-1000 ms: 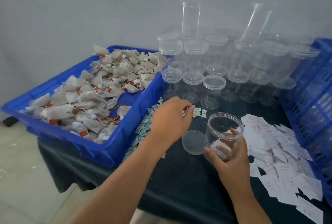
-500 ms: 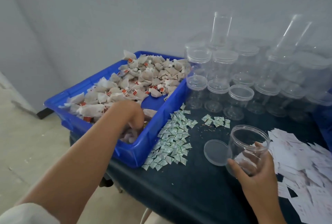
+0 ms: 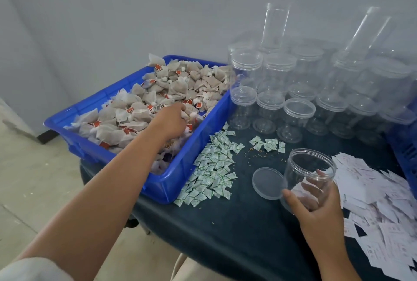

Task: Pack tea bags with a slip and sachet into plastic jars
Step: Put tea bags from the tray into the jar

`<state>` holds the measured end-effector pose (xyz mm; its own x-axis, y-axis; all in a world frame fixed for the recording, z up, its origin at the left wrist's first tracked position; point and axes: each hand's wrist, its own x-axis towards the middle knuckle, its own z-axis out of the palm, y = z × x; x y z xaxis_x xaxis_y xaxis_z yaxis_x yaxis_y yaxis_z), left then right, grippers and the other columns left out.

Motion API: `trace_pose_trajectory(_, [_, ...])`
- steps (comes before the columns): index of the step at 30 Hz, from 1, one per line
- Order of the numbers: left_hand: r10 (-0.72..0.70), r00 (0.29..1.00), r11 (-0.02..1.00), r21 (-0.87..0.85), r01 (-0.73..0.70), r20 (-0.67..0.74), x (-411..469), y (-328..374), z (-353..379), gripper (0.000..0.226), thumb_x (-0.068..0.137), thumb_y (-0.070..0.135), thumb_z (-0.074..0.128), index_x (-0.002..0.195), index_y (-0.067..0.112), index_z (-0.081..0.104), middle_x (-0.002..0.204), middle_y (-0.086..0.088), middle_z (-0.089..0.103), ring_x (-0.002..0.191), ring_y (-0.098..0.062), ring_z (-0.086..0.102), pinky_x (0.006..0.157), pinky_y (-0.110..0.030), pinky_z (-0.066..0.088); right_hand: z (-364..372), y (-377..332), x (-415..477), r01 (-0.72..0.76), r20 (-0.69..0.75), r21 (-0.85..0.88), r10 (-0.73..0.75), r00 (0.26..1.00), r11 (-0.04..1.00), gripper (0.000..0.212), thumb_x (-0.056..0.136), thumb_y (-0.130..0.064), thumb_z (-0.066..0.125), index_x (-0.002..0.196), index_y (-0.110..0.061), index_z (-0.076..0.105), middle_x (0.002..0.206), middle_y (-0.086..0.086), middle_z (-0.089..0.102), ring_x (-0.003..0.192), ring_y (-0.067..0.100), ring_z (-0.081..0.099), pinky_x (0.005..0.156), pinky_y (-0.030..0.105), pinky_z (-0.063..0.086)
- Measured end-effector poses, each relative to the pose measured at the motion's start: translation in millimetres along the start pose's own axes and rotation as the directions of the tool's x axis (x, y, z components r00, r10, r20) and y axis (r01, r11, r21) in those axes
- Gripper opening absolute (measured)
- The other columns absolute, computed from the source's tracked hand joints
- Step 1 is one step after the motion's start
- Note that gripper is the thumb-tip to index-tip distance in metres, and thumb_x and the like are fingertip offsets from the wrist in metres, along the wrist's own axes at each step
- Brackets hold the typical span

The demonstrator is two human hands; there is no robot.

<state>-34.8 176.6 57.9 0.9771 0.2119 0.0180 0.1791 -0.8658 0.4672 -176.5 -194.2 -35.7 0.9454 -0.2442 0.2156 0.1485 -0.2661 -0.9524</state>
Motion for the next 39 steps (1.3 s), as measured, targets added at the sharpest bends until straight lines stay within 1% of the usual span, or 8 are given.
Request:
trace_pose_trajectory(5, [0.013,0.997,0.986,-0.166,-0.026,-0.079,2.2,-4.2,-3.6,0.049,0.093,0.004,0.043,0.132,0.028,0.062,0.111,0.002,0.063,0.050,-0.005,0.065,0.050,-0.030,0.049,-1.6,4.8,1.9,-0.037,-0.004,-0.013,0.037,0.999,0.999,0.068,0.065,-0.056,0.090,0.122,-0.047,0.056,0.120,-0.021,0.071,0.106,-0.007,0.069,0.088,0.026,0.050])
trace_pose_trajectory(10, [0.032,0.997,0.965,-0.256,-0.049,-0.072,-0.9,-5.7,-7.2,0.026,0.088,0.017,0.064,0.107,0.033,0.071,0.088,0.006,0.071,0.074,-0.023,0.073,0.071,-0.039,0.062,-0.9,6.0,2.5,-0.027,-0.010,-0.004,0.027,1.000,1.000,0.067,0.065,-0.058,0.091,0.122,-0.044,0.057,0.114,-0.028,0.071,0.101,-0.010,0.069,0.085,0.023,0.048])
trace_pose_trajectory(17, [0.034,0.884,0.917,0.337,-0.214,0.467,6.7,3.4,3.5,0.073,0.097,0.016,0.065,0.160,0.027,0.029,0.121,-0.001,0.067,0.094,-0.020,0.060,0.081,-0.037,0.049,0.0,6.0,3.6,-0.024,-0.003,0.020,0.024,1.000,1.000,0.059,0.064,-0.055,0.087,0.114,-0.050,0.057,0.108,-0.027,0.073,0.090,-0.002,0.074,0.081,0.023,0.049])
trace_pose_trajectory(21, [0.005,0.914,0.859,0.465,-0.212,0.407,7.5,7.9,14.2,0.059,0.100,0.015,0.058,0.155,0.025,0.042,0.136,-0.006,0.065,0.102,-0.024,0.058,0.083,-0.033,0.043,-0.1,6.3,4.4,-0.031,-0.003,0.030,0.031,1.000,0.999,0.060,0.065,-0.053,0.089,0.116,-0.050,0.057,0.104,-0.015,0.076,0.083,0.005,0.077,0.080,0.027,0.051])
trace_pose_trajectory(25, [0.020,0.956,0.870,0.467,-0.161,0.292,7.9,8.1,15.5,0.031,0.099,0.017,0.054,0.127,0.017,0.067,0.120,-0.007,0.069,0.094,-0.023,0.057,0.078,-0.031,0.043,-0.3,5.2,4.0,-0.034,0.000,0.037,0.034,0.999,0.999,0.067,0.067,-0.053,0.098,0.118,-0.046,0.055,0.104,-0.034,0.071,0.080,0.002,0.076,0.080,0.025,0.050])
trace_pose_trajectory(31, [-0.082,0.997,0.979,-0.187,0.079,-0.006,10.9,1.4,-2.7,0.029,0.097,0.036,0.057,0.076,0.017,0.065,0.060,0.005,0.064,0.057,-0.013,0.056,0.052,-0.027,0.040,-0.5,5.0,3.1,-0.046,-0.016,0.054,0.047,0.999,0.998,0.066,0.064,-0.056,0.087,0.122,-0.045,0.056,0.110,-0.038,0.067,0.089,0.003,0.075,0.084,0.027,0.051])
trace_pose_trajectory(34, [-0.197,0.980,0.846,-0.500,0.186,0.031,4.2,5.8,-8.7,0.026,0.099,0.036,0.058,0.080,0.020,0.066,0.063,0.002,0.061,0.038,-0.001,0.052,0.036,-0.017,0.038,-1.8,6.7,4.2,-0.037,-0.014,0.039,0.037,0.999,0.999,0.070,0.063,-0.060,0.087,0.124,-0.044,0.055,0.113,-0.039,0.065,0.094,0.005,0.075,0.087,0.028,0.052])
trace_pose_trajectory(39, [-0.202,0.961,0.505,-0.821,0.267,0.188,-9.8,20.2,-20.0,0.037,0.090,0.047,0.079,0.109,0.016,0.072,0.089,-0.002,0.069,0.078,-0.012,0.067,0.057,-0.020,0.055,-2.0,10.0,5.3,-0.023,-0.005,0.054,0.023,1.000,0.998,0.069,0.064,-0.062,0.092,0.121,-0.048,0.056,0.115,-0.030,0.069,0.103,0.014,0.075,0.092,0.036,0.056])
